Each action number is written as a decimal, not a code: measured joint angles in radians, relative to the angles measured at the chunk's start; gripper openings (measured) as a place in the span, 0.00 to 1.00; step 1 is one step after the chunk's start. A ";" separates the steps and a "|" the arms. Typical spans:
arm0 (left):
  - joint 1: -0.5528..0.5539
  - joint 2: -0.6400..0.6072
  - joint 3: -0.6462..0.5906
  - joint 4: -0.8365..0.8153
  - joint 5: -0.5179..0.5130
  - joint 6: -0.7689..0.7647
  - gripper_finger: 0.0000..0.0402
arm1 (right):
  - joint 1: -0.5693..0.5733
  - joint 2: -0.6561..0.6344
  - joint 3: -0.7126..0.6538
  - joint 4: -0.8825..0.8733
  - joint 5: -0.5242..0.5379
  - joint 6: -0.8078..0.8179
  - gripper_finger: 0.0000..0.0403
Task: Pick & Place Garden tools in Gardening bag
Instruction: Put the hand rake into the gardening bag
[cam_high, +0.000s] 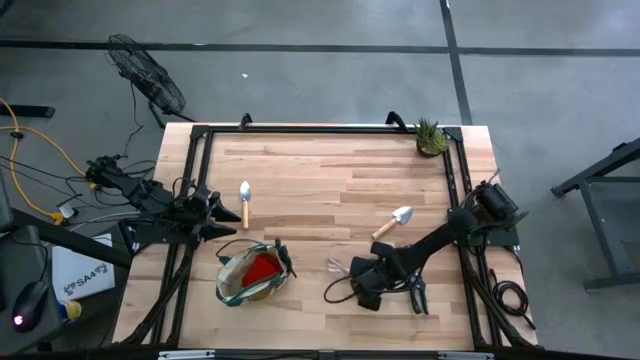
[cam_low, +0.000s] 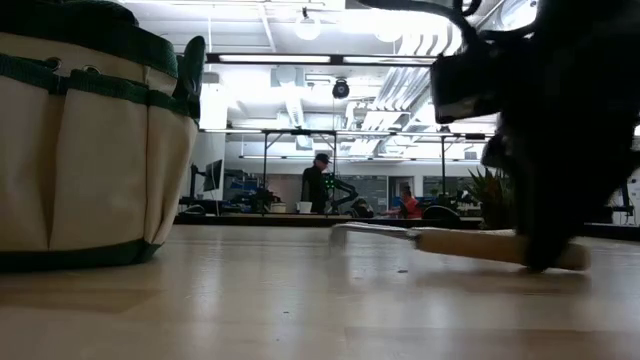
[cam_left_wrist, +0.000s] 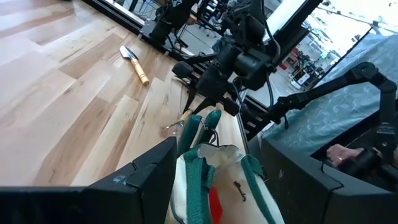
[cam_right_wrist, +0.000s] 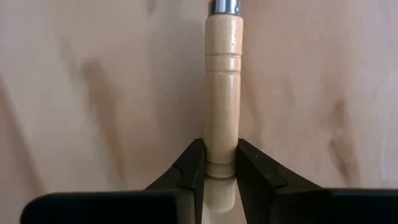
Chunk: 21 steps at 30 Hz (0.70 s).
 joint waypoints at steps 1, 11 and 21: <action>0.000 0.000 0.000 0.000 0.000 -0.010 0.57 | -0.002 0.000 0.022 -0.034 -0.006 -0.026 0.14; 0.000 0.000 0.016 0.001 0.002 -0.161 0.57 | -0.009 -0.002 0.272 -0.430 0.086 -0.252 0.14; 0.000 0.049 0.079 0.163 0.009 -0.258 0.57 | -0.014 -0.006 0.557 -0.827 0.304 -0.553 0.14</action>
